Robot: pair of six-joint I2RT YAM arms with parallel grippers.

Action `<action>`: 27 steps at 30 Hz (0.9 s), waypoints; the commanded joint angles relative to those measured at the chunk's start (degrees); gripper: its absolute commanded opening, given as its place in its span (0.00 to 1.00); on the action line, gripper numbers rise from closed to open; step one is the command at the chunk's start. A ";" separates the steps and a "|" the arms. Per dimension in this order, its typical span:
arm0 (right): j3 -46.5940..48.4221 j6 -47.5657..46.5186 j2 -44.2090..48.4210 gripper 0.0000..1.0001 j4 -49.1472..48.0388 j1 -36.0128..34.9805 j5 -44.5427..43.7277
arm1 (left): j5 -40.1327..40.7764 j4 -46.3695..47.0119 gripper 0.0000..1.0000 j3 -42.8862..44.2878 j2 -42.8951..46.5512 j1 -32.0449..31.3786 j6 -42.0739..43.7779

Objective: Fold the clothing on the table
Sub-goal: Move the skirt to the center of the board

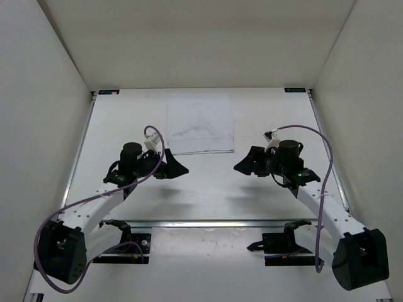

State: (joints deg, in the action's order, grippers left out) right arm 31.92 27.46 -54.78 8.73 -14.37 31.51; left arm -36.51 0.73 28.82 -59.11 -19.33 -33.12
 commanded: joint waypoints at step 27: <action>24.22 0.22 -31.24 0.48 0.66 0.39 -11.82 | 20.95 -9.51 0.52 15.91 -19.79 6.41 -7.57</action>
State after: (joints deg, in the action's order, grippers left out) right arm 51.99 27.16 -81.69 5.89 -15.16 26.06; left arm -23.92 -1.93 40.51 -75.07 -13.04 -39.94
